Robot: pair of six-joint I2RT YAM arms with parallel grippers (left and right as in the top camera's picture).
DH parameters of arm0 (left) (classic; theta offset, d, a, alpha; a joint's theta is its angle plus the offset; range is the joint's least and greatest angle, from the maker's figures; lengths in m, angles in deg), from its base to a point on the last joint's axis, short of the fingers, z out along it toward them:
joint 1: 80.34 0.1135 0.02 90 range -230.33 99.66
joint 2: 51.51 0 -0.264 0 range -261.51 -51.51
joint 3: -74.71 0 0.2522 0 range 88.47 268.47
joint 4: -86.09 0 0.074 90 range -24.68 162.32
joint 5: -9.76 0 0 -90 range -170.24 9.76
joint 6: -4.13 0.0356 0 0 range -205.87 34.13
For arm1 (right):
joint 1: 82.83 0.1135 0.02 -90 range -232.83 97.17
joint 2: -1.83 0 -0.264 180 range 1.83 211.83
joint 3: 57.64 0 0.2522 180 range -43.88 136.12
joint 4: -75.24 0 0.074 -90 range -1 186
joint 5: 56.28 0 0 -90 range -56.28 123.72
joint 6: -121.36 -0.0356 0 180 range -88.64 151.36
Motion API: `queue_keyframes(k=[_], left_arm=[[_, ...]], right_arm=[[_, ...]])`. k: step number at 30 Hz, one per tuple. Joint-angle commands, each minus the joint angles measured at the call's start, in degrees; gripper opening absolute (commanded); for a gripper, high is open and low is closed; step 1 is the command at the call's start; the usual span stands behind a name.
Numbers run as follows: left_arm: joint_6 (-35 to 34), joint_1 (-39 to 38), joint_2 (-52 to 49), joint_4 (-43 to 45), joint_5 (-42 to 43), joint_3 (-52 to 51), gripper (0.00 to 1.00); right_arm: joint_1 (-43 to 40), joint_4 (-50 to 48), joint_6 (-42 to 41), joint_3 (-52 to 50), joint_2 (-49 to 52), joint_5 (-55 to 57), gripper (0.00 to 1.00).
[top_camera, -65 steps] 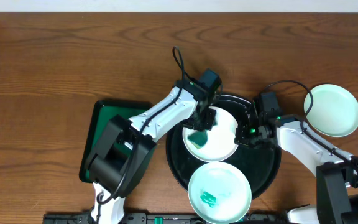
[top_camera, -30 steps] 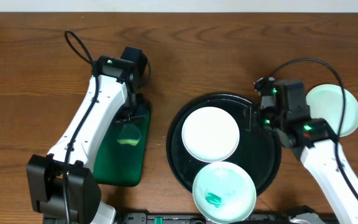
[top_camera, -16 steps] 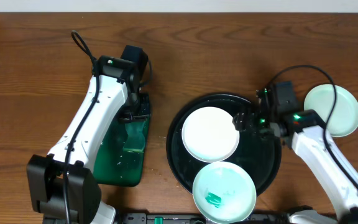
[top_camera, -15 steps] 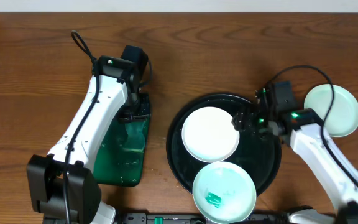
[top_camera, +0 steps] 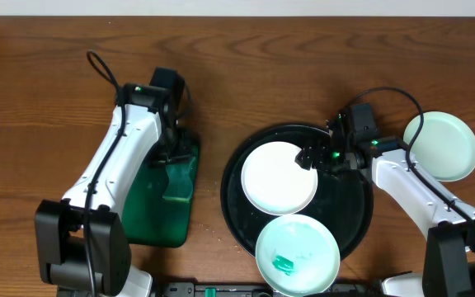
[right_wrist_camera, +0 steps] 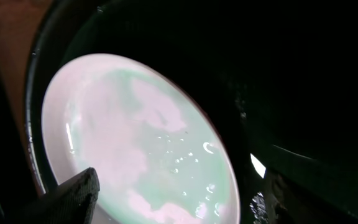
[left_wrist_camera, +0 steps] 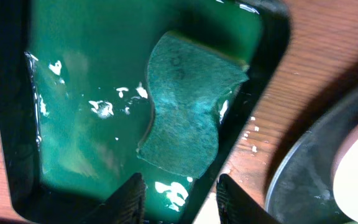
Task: Clean dirty plates on tray and stack at the side
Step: 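Move the right gripper to the white plate rim and grip it, then lift the white plate with the right gripper and carry it rightward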
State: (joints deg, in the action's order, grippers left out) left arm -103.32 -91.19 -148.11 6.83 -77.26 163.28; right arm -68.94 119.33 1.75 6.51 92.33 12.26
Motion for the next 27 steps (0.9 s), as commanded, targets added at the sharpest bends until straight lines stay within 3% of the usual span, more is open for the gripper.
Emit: queue_keyframes(k=[1,14,16,17,19,20,27], left_arm=[[1.8,0.6,0.3,1.4,-0.6,-2.9,0.44],[2.0,0.6,0.3,3.3,-0.6,-6.0,0.51],[2.0,0.6,0.3,3.3,-0.6,-6.0,0.51],[2.0,0.6,0.3,3.3,-0.6,-6.0,0.51],[2.0,0.6,0.3,3.3,-0.6,-6.0,0.51],[2.0,0.6,0.3,3.3,-0.6,-6.0,0.51],[2.0,0.6,0.3,3.3,-0.6,-6.0,0.50]], right_arm=[[0.2,-0.4,1.2,-0.3,0.3,-1.5,0.84],[4.8,-3.3,-0.6,-0.3,9.0,-1.3,0.81],[6.0,-4.6,-1.1,-0.3,10.0,-1.3,0.70],[6.6,-5.2,-1.4,-0.3,10.3,-1.3,0.53],[7.4,-5.9,-1.7,-0.3,10.5,-1.3,0.09],[7.6,-6.1,-1.7,-0.3,10.5,-1.1,0.01],[7.7,-5.7,-1.5,-0.3,10.3,2.4,0.01]])
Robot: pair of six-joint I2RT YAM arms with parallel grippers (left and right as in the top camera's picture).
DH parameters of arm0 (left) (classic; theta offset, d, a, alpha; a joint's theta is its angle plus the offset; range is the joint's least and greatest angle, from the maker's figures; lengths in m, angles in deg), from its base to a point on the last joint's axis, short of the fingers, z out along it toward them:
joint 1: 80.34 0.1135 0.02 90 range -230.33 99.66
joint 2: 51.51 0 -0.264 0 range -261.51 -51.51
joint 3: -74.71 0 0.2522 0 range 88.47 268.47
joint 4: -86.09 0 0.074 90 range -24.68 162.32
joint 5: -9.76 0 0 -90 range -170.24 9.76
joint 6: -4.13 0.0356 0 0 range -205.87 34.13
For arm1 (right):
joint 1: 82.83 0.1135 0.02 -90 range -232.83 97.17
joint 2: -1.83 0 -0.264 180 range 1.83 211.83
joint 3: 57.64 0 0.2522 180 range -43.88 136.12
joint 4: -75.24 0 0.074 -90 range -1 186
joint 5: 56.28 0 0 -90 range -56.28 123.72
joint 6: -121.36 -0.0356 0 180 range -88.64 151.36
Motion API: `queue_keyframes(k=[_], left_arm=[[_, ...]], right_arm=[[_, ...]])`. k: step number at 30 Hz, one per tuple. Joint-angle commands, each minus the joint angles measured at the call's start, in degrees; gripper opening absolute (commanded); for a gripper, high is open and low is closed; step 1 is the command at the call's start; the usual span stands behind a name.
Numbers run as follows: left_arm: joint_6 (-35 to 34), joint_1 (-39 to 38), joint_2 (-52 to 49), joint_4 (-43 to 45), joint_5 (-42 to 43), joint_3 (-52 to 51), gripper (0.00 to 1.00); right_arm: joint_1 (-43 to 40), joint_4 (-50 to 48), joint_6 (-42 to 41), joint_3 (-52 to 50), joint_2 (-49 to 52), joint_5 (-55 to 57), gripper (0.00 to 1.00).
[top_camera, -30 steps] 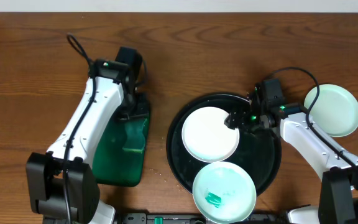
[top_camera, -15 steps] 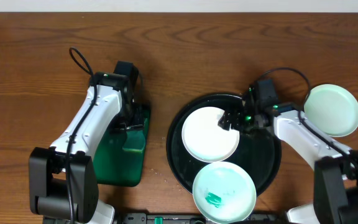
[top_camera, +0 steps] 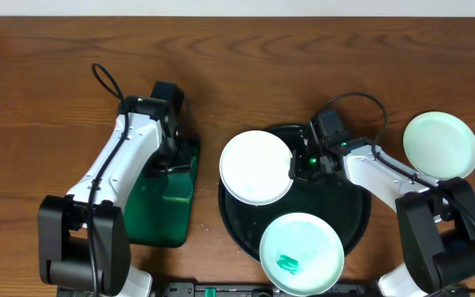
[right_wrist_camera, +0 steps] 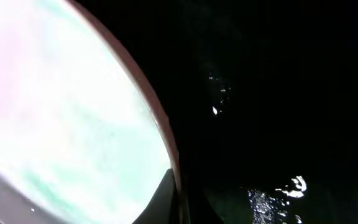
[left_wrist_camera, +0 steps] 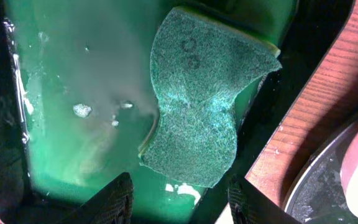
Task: Clean dirty plates on tray and stack at the side
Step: 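Lift the white plate with the right gripper and carry it rightward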
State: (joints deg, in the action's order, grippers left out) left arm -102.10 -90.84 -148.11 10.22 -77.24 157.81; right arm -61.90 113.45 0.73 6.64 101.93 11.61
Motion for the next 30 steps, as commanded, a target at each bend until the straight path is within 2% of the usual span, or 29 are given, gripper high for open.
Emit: queue_keyframes(k=[1,5,14,19,25,30], left_arm=[[0.8,0.3,0.3,-0.1,-0.6,-0.5,0.50],[0.8,0.3,0.3,-0.1,-0.6,-0.5,0.50],[0.8,0.3,0.3,-0.1,-0.6,-0.5,0.50],[0.8,0.3,0.3,0.4,-0.6,-0.5,0.42],[0.8,0.3,0.3,2.1,-0.6,-0.9,0.43],[0.8,0.3,-0.5,2.5,-0.4,-0.9,0.43]], right_arm=[[0.6,0.2,0.0,-0.4,0.5,3.5,0.01],[0.1,0.3,1.6,-0.3,-3.0,4.4,0.02],[0.2,6.4,5.9,-0.2,-20.2,18.4,0.01],[0.2,12.7,10.8,-0.2,-28.5,28.7,0.01],[0.6,19.6,12.7,-0.2,-34.8,38.3,0.01],[3.8,20.1,13.5,-0.2,-35.1,48.3,0.01]])
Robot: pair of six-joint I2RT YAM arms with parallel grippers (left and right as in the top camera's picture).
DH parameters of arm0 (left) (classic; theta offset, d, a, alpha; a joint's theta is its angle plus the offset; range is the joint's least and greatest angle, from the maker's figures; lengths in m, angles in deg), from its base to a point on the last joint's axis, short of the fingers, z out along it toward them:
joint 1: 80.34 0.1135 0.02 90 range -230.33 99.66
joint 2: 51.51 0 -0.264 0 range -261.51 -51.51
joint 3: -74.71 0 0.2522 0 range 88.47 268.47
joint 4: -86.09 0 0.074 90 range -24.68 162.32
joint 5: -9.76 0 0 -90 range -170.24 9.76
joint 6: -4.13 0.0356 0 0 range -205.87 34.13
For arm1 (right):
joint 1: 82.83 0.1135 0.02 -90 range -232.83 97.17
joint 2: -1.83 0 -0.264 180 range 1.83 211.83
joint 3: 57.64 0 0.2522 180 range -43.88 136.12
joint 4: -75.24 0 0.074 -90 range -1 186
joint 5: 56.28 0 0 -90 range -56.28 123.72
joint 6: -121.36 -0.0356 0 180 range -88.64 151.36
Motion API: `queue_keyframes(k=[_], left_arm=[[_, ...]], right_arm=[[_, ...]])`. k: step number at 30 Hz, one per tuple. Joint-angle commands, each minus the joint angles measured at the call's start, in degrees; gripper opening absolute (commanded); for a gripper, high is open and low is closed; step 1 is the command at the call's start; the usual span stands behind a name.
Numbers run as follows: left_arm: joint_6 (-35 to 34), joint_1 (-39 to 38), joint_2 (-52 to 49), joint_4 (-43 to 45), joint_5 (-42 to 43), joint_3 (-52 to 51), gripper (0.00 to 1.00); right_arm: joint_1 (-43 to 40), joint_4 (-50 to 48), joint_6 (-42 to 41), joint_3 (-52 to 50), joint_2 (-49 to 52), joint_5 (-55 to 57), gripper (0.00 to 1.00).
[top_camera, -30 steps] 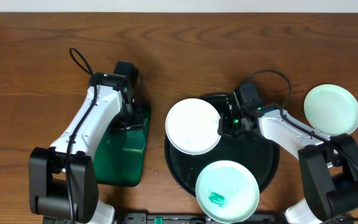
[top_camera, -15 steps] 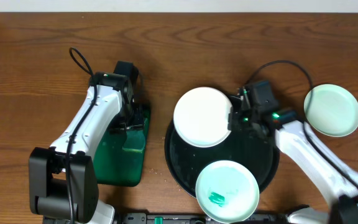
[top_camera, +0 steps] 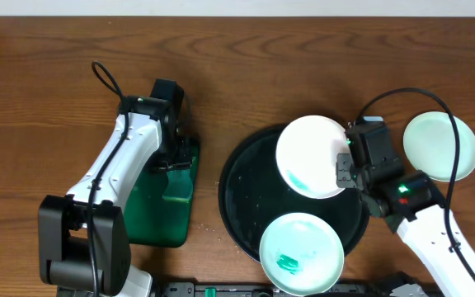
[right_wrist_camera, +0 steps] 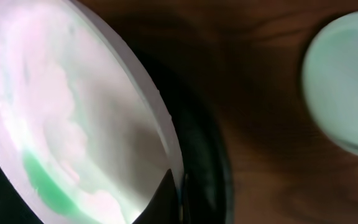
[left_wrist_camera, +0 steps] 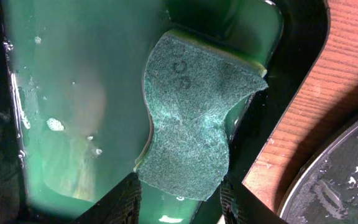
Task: Clean dirty plates on tray and stack at the side
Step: 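Lift the white plate with the right gripper and carry it rightward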
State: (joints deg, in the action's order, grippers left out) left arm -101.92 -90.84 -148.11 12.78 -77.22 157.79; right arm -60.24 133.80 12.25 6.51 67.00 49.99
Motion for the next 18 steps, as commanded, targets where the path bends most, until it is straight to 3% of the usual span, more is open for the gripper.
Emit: queue_keyframes(k=[1,8,14,18], left_arm=[[0.6,0.3,-0.8,-0.1,-0.4,-0.9,0.43],[0.6,0.2,-2.7,0.1,-0.4,-0.9,0.43],[0.6,0.3,-2.9,0.8,0.3,-0.9,0.42],[0.6,0.2,-2.9,1.3,0.7,-0.9,0.42]], right_arm=[[3.0,-0.6,3.1,0.0,0.0,11.6,0.01],[7.4,-2.1,11.7,1.2,1.7,18.3,0.01],[10.6,2.4,13.7,4.5,3.3,25.2,0.01],[11.7,4.2,20.6,6.8,5.1,31.4,0.01]])
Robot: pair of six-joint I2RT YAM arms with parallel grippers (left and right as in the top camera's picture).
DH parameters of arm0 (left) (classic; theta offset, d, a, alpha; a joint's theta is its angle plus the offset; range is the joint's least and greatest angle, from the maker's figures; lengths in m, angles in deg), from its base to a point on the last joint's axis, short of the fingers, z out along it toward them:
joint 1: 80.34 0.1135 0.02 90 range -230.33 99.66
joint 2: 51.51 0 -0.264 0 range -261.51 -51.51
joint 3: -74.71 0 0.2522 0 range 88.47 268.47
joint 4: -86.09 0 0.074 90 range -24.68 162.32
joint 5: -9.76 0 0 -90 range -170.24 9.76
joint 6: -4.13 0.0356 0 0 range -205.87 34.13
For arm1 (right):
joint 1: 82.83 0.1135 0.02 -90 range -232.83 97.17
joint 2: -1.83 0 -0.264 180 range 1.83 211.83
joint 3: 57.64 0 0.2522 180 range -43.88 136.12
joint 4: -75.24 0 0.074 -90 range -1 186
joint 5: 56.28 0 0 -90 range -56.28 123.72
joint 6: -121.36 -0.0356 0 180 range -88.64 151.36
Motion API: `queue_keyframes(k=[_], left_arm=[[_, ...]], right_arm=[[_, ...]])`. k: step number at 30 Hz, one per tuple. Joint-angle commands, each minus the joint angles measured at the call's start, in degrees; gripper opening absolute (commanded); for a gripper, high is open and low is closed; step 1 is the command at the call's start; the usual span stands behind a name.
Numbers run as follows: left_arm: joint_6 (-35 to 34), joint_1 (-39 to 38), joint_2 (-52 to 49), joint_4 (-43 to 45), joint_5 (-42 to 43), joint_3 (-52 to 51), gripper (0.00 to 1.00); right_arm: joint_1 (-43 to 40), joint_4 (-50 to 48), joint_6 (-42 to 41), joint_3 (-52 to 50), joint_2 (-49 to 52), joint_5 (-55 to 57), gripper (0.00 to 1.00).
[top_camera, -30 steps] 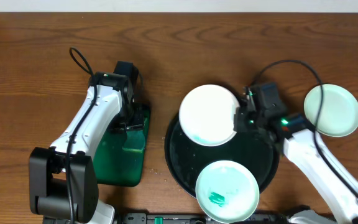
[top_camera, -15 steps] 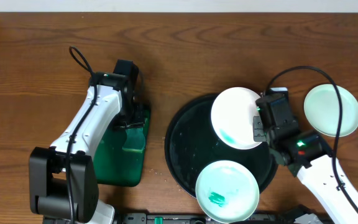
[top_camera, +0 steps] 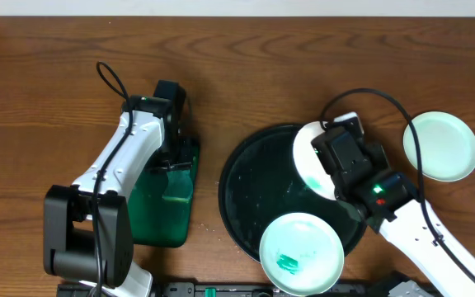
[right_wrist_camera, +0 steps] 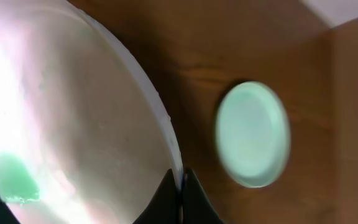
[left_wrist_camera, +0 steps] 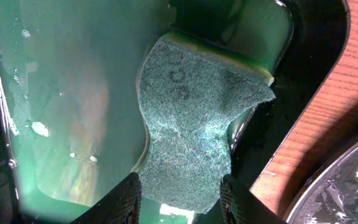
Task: Clean dirty plates on tray and stack at the side
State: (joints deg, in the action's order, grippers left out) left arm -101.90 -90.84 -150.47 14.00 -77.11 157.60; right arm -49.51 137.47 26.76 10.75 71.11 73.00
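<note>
My right gripper (right_wrist_camera: 180, 180) is shut on the rim of a white plate (top_camera: 310, 157) smeared with green, held tilted above the right half of the round black tray (top_camera: 246, 194). A second dirty plate (top_camera: 299, 252) with a green smear lies at the tray's front. A clean pale-green plate (top_camera: 440, 146) rests on the table to the right, also seen as the plate (right_wrist_camera: 252, 134) in the right wrist view. My left gripper (left_wrist_camera: 179, 199) stands open over the green sponge (left_wrist_camera: 194, 124), whose near end lies between the fingers, in the basin (top_camera: 151, 214) of green soapy water.
The wooden table's far half lies beyond the arms. A black cable (top_camera: 110, 78) loops behind the left arm and another (top_camera: 386, 103) arcs over the right arm. Small white specks lie on the wood beside the basin.
My right gripper has turned with the white plate, tilting it more steeply and a little lower over the tray. The left gripper stays open at the sponge, slightly closer.
The white plate first lay flat on the tray with my right gripper at its edge. Then the gripper was shut on its rim, the plate at the tray's left. Later it was lifted at the tray's right, now tilted there. The left gripper stayed open over the sponge.
</note>
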Motion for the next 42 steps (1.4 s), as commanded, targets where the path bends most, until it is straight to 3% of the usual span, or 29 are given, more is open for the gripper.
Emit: queue_keyframes(k=[1,16,42], left_arm=[[0.6,0.3,-0.5,0.2,0.6,-0.7,0.42],[0.6,0.3,-0.5,0.8,0.6,-0.7,0.42],[0.6,0.3,-0.5,0.5,0.6,-0.7,0.42]], right_arm=[[1.3,0.8,8.3,3.2,1.3,10.9,0.01],[12.3,-0.1,27.2,5.4,1.6,29.8,0.01],[18.9,-1.5,30.0,5.4,1.6,36.4,0.01]])
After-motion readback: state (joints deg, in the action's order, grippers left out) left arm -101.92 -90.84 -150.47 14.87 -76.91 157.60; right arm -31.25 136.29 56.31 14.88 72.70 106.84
